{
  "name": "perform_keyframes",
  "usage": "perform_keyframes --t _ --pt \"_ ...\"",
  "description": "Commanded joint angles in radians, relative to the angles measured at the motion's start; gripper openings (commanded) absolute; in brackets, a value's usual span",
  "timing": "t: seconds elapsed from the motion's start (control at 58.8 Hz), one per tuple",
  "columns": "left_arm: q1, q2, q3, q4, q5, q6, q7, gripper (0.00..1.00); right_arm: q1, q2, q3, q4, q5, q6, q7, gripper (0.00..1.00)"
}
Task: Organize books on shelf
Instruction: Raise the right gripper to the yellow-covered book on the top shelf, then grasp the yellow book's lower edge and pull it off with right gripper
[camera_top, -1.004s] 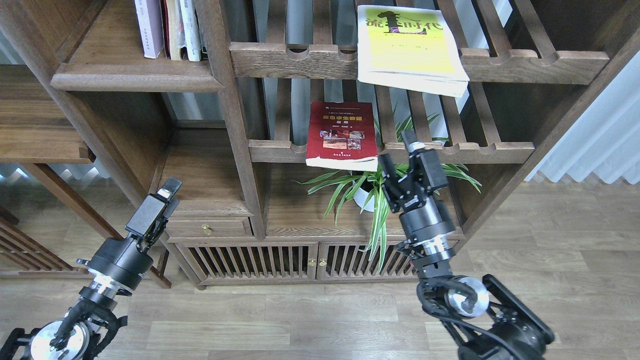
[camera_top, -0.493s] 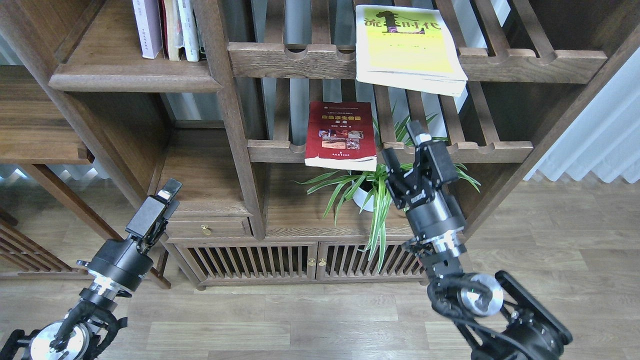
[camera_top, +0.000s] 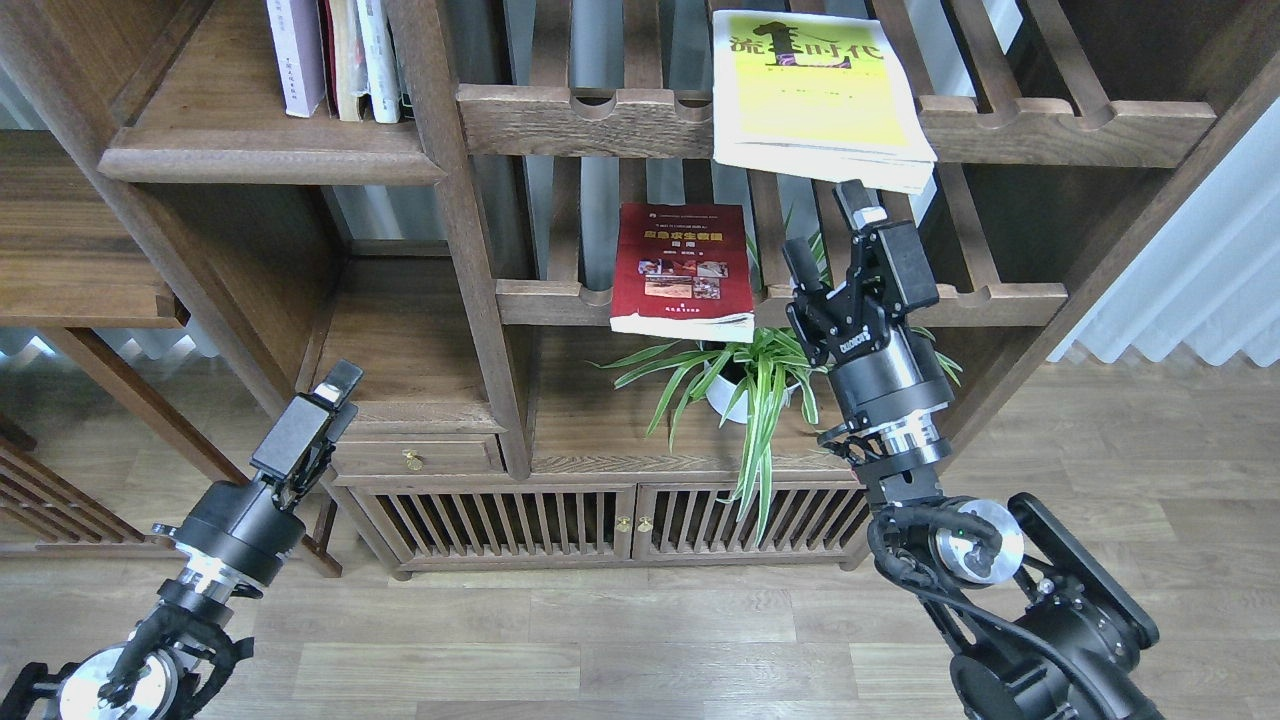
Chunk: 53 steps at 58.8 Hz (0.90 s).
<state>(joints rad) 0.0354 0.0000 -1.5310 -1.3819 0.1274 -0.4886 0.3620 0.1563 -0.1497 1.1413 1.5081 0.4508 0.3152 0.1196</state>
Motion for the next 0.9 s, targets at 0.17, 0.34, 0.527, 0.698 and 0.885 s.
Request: perform_keyframes --t 0.17,0.34,0.527,0.698,0.885 --pt "0.018 0.0 0.0 0.001 0.0 0.0 0.0 1.0 0.083 -0.004 0.035 -0.006 0.002 -0.085 0.0 0.98" --pt "0.038 0.0 0.0 0.0 0.0 0.0 0.0 1.0 0.117 0.002 0.035 -0.019 0.002 -0.125 0.0 0.98" --pt "0.04 0.0 -0.009 0.0 0.0 0.0 0.002 1.0 0.146 0.006 0.035 -0.04 0.002 -0.151 0.002 0.98" --pt "0.027 0.0 -0.009 0.0 -0.002 0.0 0.003 1.0 0.17 0.007 0.037 -0.063 0.002 -0.179 0.003 0.95" --pt "0.026 0.0 -0.009 0.0 -0.002 0.0 0.003 1.0 0.183 0.022 0.043 -0.072 0.003 -0.186 0.005 0.78"
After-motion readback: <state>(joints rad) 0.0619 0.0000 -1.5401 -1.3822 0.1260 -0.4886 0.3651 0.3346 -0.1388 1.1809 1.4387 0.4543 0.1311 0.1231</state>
